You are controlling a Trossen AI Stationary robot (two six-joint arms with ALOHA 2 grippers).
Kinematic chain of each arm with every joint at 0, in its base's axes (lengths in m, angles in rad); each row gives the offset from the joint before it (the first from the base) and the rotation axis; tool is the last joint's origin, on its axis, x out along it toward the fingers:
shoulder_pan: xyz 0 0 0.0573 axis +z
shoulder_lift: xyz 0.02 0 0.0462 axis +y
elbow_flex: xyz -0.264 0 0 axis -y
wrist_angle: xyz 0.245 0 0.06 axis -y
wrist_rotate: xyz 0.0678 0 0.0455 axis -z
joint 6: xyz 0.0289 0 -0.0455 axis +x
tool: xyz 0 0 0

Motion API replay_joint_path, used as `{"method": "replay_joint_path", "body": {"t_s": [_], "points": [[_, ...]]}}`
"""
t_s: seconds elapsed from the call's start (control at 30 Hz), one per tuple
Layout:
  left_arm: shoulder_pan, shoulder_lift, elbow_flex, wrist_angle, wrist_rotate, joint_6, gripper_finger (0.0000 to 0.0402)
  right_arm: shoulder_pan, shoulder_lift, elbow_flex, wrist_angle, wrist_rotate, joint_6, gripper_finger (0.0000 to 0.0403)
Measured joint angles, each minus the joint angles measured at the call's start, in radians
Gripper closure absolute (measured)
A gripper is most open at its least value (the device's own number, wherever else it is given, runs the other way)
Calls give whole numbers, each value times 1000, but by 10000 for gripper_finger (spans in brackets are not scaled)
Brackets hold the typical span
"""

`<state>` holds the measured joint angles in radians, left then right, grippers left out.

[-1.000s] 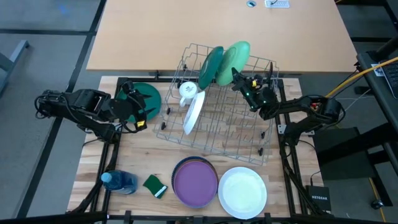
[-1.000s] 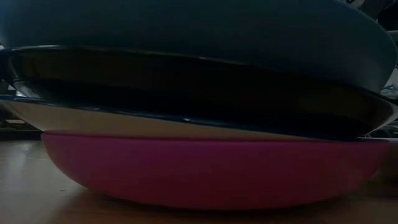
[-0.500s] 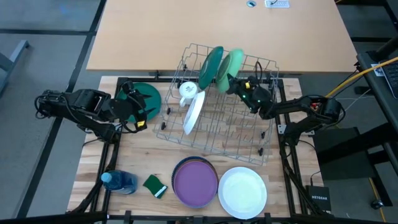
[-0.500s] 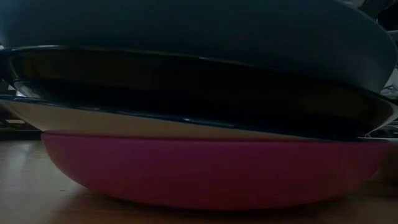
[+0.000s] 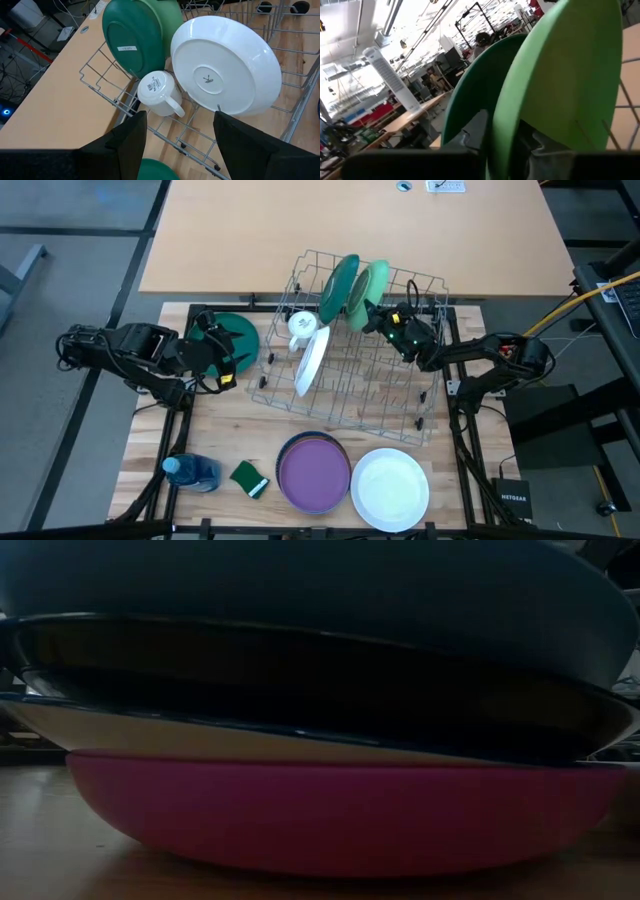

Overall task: Sort dishes
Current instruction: Put the green plate in the dish rack

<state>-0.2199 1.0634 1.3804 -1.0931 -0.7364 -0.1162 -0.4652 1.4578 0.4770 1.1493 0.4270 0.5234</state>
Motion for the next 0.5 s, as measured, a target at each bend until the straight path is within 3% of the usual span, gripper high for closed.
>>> {"method": "replay_joint_path", "body": {"t_s": [0.27, 0.5], "points": [[0, 0, 0, 0, 0, 0, 183, -1, 0, 0, -11, 43, -9, 261], [0, 0, 0, -1, 0, -5, 183, 0, -34, 0, -168, 36, -9, 234]]}}
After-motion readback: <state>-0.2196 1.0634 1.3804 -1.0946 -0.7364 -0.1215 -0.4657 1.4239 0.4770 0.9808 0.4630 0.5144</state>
